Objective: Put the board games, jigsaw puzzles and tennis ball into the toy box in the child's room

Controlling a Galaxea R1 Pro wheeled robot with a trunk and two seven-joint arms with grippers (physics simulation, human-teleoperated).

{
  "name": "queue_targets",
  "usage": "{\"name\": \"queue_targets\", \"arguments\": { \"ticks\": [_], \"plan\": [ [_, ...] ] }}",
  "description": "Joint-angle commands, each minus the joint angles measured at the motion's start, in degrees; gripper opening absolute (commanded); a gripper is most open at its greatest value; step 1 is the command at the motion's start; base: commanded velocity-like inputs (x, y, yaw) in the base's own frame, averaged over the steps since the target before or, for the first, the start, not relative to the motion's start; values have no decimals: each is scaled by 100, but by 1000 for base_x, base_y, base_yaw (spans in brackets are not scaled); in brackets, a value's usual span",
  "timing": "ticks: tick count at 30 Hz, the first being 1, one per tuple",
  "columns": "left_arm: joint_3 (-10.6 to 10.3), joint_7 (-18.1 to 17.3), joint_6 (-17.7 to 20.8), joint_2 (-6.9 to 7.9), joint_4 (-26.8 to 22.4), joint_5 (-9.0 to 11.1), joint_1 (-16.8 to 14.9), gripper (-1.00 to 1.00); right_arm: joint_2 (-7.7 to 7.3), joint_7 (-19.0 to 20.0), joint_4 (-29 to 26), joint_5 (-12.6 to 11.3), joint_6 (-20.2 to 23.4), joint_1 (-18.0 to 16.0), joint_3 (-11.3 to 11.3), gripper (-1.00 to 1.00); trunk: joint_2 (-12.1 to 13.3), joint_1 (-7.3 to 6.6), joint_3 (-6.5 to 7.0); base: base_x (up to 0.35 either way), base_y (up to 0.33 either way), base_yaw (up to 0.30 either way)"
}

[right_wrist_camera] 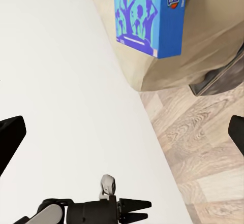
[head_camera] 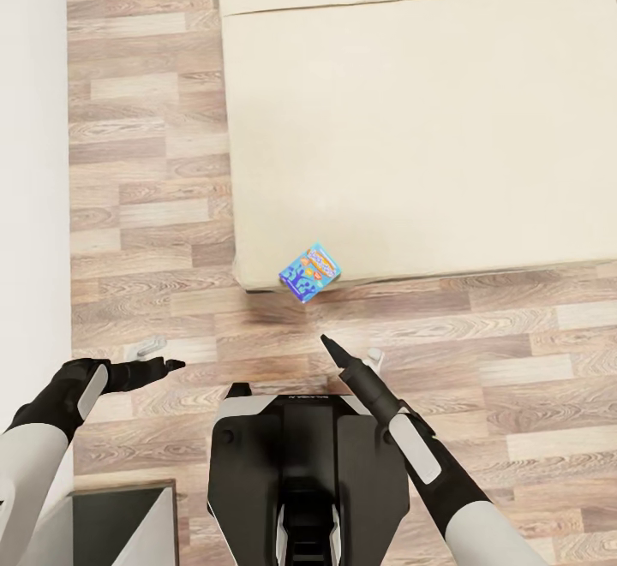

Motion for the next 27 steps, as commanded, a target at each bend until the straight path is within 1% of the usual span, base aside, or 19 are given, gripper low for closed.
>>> {"name": "queue_targets", "arguments": {
  "ticks": [1,17,27],
  "plan": [
    [17,-4,42,-1,-3,31,0,100,-4,13,4,-57,27,-2,12,100,-9,4,-5,36,24,0],
    [17,-3,37,-67,-3,31,0,100,-20,-3,10,-65,-6,-3,-31,100,-9,4,-5,16,5,0],
    [17,-9,42,-104,-3,31,0,100,-37,-1,13,-66,-18,-2,-56,100,-9,4,-5,135,-97,0]
  ]
}}
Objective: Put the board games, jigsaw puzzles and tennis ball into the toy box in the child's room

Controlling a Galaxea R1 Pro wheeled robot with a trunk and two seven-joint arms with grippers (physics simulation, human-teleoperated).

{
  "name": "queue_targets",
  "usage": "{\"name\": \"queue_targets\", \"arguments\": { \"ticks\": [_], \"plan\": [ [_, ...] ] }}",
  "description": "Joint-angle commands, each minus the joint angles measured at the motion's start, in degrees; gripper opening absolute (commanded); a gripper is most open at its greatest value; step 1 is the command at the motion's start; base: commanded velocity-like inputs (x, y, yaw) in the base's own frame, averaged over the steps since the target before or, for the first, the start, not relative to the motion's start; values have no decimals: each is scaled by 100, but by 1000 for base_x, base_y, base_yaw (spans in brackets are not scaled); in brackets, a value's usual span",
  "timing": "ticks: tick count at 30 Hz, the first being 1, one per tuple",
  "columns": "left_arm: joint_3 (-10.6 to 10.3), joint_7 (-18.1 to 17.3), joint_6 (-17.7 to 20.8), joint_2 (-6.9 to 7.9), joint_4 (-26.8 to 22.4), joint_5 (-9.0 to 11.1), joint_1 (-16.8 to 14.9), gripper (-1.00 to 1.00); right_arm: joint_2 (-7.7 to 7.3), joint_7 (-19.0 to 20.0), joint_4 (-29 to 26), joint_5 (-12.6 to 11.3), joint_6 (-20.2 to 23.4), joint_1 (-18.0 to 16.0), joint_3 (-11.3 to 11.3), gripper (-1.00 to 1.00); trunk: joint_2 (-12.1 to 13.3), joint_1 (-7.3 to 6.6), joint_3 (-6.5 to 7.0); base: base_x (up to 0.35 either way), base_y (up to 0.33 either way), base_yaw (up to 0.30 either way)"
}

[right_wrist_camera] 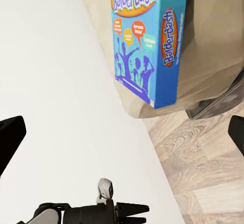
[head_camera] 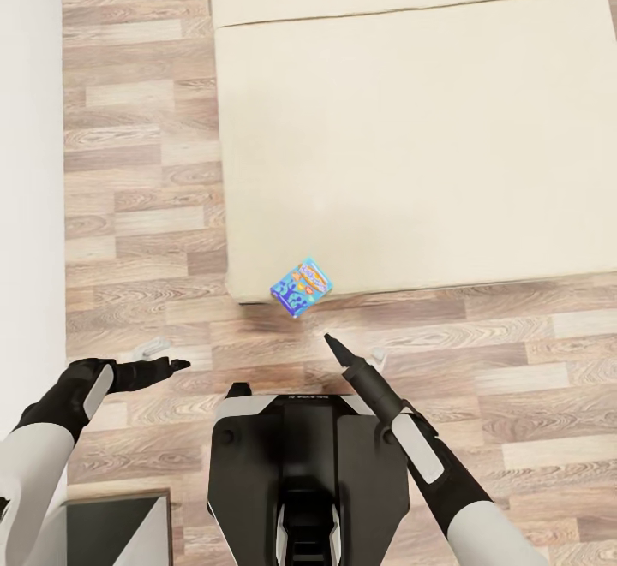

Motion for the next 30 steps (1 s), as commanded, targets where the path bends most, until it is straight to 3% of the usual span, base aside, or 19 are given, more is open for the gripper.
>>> {"name": "queue_targets", "arguments": {
  "ticks": [1,26,30],
  "plan": [
    [18,-4,43,-6,-4,28,-1,100,-4,13,4,-57,23,-2,12,100,-8,5,-5,69,-61,0],
    [18,-12,73,-9,-4,28,-1,100,3,0,4,-57,23,-2,-1,100,-8,5,-5,31,-83,0],
    [18,-14,78,-4,-4,28,-1,100,3,0,4,-57,23,-2,-1,100,-169,92,-77,1,-4,0]
  ]
}}
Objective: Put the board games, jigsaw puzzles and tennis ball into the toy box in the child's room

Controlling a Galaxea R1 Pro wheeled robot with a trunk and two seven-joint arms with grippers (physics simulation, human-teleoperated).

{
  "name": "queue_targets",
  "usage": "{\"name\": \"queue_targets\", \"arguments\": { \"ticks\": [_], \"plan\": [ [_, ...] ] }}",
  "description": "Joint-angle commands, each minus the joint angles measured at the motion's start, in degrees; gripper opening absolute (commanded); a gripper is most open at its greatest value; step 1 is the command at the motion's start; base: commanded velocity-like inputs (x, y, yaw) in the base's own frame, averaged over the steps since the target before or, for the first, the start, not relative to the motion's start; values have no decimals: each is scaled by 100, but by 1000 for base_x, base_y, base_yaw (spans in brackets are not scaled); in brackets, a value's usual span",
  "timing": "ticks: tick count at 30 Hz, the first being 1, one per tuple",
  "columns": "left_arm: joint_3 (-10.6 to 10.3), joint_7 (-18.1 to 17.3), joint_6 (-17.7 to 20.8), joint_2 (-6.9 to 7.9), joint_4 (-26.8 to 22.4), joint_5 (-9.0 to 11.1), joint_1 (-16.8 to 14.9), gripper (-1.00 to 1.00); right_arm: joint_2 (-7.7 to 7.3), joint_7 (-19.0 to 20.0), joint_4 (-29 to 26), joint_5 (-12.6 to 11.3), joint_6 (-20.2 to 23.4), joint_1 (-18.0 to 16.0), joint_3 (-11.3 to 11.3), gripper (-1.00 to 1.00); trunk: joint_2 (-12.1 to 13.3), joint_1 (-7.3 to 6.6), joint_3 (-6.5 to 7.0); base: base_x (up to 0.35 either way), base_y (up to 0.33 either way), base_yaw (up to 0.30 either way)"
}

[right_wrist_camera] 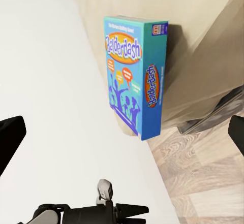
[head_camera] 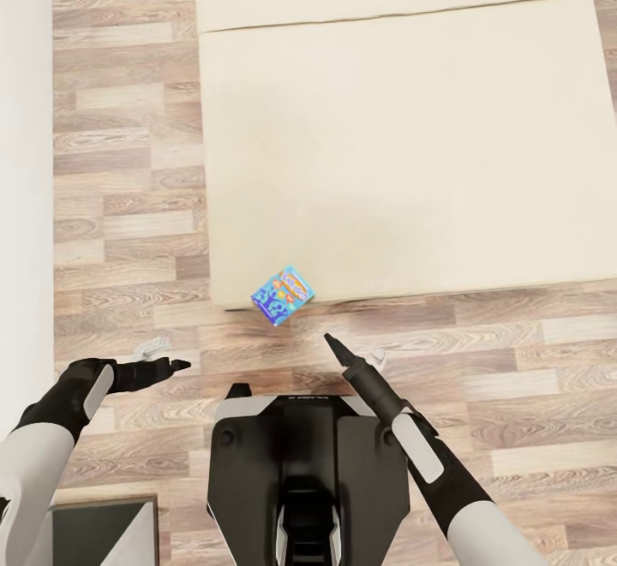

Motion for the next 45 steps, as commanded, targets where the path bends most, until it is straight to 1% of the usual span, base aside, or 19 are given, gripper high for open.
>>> {"name": "queue_targets", "arguments": {
  "ticks": [1,20,32,38,45],
  "plan": [
    [17,-3,46,1,-3,30,0,100,-2,16,4,-57,23,-2,15,100,-50,25,-23,1,-2,0],
    [25,-25,72,7,-3,39,0,100,7,14,4,-51,23,-3,25,100,-812,443,-364,0,0,0],
    [26,-394,86,13,-3,39,0,100,7,8,4,-48,31,-2,25,100,-812,443,-364,0,0,0],
    [23,-454,85,10,-3,39,0,100,7,7,4,-48,31,-2,25,100,-812,443,-364,-21,0,0],
    [25,-468,88,10,-3,39,0,100,7,7,4,-48,32,-3,25,100,-812,443,-364,-166,28,0]
  ]
}}
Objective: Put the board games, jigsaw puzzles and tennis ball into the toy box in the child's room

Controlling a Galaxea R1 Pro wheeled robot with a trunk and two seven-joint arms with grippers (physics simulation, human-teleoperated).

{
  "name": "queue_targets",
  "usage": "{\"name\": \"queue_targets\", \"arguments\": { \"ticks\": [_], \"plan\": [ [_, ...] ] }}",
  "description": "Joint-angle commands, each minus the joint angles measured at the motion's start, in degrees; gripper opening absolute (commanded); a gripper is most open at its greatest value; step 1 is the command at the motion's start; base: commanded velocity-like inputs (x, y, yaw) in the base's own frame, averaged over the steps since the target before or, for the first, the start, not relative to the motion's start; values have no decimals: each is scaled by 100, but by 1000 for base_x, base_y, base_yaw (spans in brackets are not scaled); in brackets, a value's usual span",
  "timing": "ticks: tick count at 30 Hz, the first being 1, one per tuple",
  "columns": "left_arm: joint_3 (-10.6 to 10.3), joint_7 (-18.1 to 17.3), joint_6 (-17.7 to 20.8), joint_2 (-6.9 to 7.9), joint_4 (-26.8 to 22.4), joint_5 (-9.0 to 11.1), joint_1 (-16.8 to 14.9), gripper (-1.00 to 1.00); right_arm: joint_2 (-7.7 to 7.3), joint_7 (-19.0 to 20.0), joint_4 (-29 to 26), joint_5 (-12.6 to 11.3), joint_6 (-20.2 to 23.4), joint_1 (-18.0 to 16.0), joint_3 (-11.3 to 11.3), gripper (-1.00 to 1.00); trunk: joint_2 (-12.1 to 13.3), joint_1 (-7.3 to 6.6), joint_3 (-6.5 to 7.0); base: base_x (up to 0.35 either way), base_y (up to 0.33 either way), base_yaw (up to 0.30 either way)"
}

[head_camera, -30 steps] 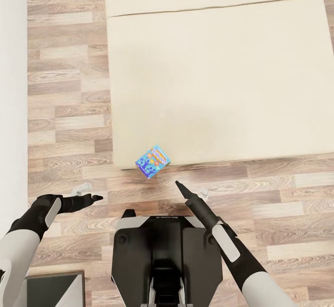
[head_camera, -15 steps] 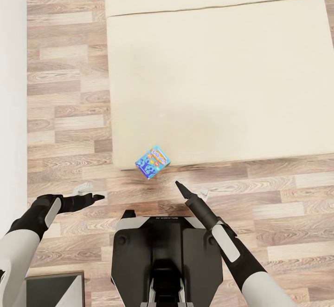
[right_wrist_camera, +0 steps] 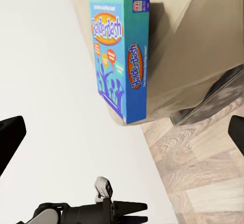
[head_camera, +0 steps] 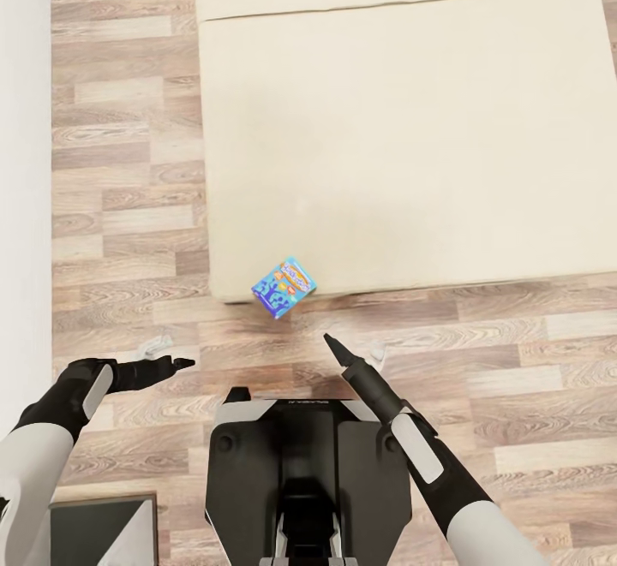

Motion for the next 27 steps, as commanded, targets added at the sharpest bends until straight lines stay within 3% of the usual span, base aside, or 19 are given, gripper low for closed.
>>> {"name": "queue_targets", "arguments": {
  "ticks": [1,19,27],
  "plan": [
    [16,-6,41,1,-2,24,0,100,-2,16,4,-57,24,-2,13,100,-6,1,-4,-57,12,0],
    [13,-7,27,4,-2,24,1,100,-2,16,4,-57,24,-1,13,100,-6,1,-4,-12,79,0],
    [12,-7,29,5,-2,24,1,100,-1,16,4,-57,24,-1,27,100,-6,1,-4,0,182,0]
  ]
}}
